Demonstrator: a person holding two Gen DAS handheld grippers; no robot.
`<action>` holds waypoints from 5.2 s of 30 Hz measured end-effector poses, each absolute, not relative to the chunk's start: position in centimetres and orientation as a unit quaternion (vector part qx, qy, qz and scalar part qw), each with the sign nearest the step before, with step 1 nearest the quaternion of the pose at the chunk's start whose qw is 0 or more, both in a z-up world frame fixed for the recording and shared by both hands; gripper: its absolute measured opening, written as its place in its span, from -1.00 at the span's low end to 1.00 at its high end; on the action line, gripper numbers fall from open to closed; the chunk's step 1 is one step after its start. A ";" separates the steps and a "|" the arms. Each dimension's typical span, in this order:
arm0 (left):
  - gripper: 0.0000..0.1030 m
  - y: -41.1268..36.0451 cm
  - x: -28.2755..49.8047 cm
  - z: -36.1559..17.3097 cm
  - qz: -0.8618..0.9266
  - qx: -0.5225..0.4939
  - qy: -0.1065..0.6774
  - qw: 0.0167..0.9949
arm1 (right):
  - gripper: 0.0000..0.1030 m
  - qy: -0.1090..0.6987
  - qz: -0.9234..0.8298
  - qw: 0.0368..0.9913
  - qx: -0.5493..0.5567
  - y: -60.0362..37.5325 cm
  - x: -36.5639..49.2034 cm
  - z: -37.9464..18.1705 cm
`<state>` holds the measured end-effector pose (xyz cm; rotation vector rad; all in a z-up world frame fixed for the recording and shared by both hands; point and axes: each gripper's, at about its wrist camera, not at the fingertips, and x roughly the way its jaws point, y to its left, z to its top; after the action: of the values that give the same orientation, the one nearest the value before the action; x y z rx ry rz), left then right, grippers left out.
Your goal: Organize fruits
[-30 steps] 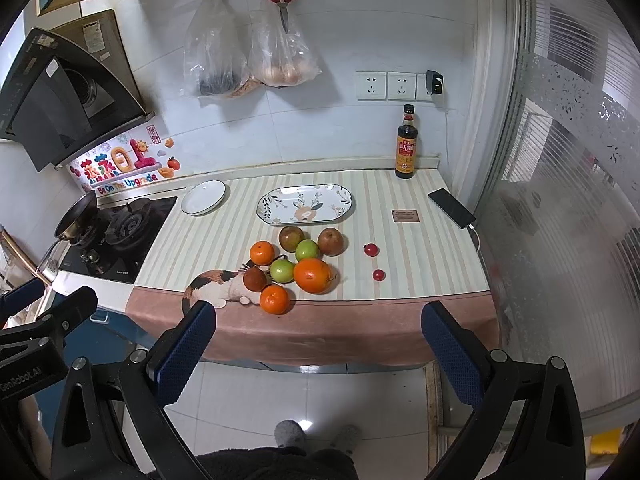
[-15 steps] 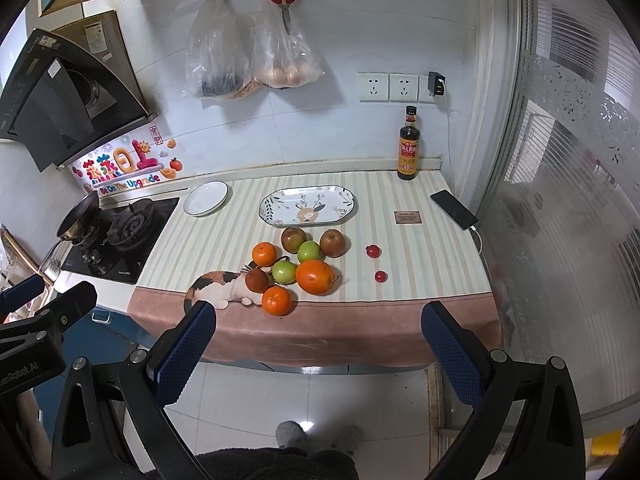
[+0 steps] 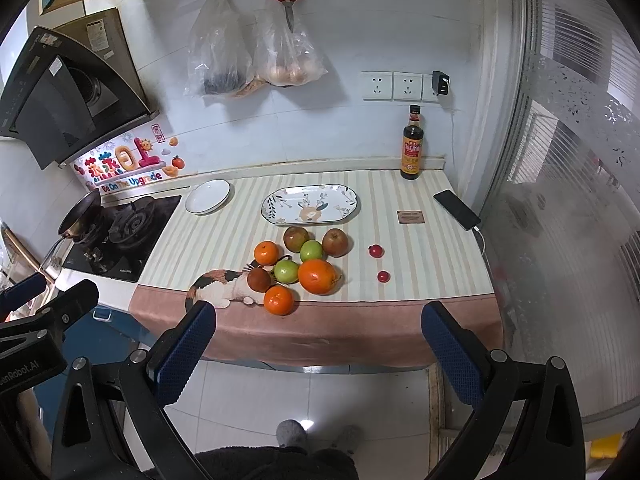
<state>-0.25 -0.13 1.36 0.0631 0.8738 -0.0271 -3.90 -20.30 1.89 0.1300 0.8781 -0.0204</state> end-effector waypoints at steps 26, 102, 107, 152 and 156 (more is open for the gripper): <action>1.00 2.9 15.6 -14.6 0.079 0.015 0.527 0.846 | 1.00 0.527 0.035 0.825 0.199 -24.5 13.2 -16.9; 0.23 -5.9 54.3 -31.4 -0.088 -0.088 0.697 0.706 | 0.68 0.633 0.008 0.747 0.200 -27.8 51.2 -32.0; 0.23 -6.1 56.8 -35.2 -0.082 -0.095 0.732 0.669 | 0.68 0.655 0.010 0.733 0.184 -27.2 53.6 -34.6; 0.79 -3.6 40.1 -20.1 -0.035 0.014 0.574 0.818 | 0.89 0.587 -0.014 0.806 0.074 -23.2 37.7 -21.4; 0.80 -3.6 37.9 -18.6 -0.042 0.022 0.561 0.827 | 0.89 0.576 -0.013 0.814 0.075 -22.9 35.3 -19.8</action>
<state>37.86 -3.65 -18.56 0.0465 1.1916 -0.0898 35.35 -22.86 -19.84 0.1610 1.2291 -0.0282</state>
